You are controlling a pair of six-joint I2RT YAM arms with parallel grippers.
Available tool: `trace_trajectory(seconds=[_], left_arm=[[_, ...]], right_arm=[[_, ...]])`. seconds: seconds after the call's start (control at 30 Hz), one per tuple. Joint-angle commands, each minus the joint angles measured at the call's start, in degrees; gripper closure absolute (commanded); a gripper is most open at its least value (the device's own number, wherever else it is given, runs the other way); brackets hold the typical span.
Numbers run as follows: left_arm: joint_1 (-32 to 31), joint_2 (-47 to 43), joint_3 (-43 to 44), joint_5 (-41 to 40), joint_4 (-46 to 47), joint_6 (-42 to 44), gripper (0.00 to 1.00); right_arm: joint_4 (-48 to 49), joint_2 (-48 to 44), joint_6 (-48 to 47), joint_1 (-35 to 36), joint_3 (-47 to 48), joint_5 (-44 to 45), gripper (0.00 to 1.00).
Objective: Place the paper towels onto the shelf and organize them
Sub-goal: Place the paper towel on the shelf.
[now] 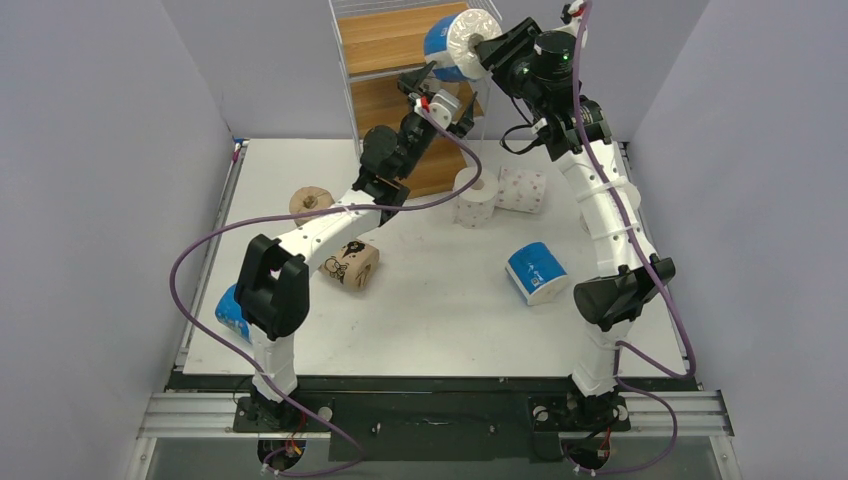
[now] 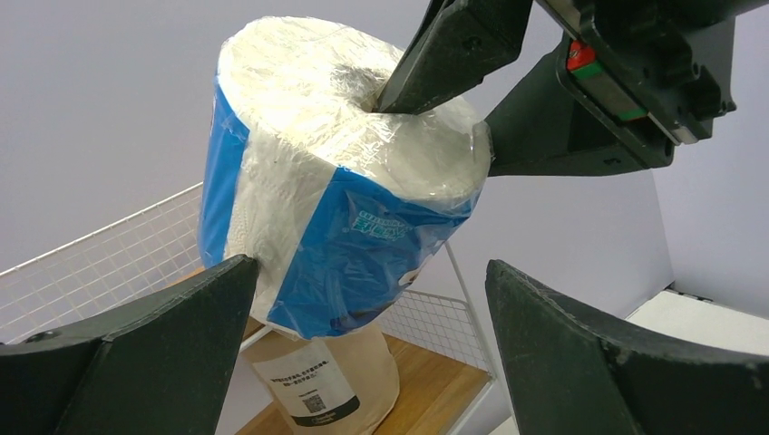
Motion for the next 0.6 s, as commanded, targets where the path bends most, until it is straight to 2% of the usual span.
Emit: trace_trajectory(seconds=[0.0,0.33,0.47,0.57], left_arm=[[0.14,-0.97,4.30,0.46,-1.23,1.80,0.04],[1.01,3.58,10.16,-1.50,-1.92,-1.79,0.03],[1.09,5.50,12.89,-3.43,-3.13,-3.14,0.00],[1.32,6.12,14.15,-4.98,-3.68,-4.22,0.08]], right_arm=[[7.36,-1.91,2.04,0.07,2.83,-1.32,0.63],[7.90,-1.03,2.62,0.49,2.73,-4.68,0.62],[8.10,-0.69,2.95,0.60,2.40,-5.55,0.62],[8.33,-0.83,3.00,0.59,1.98,-5.71,0.60]])
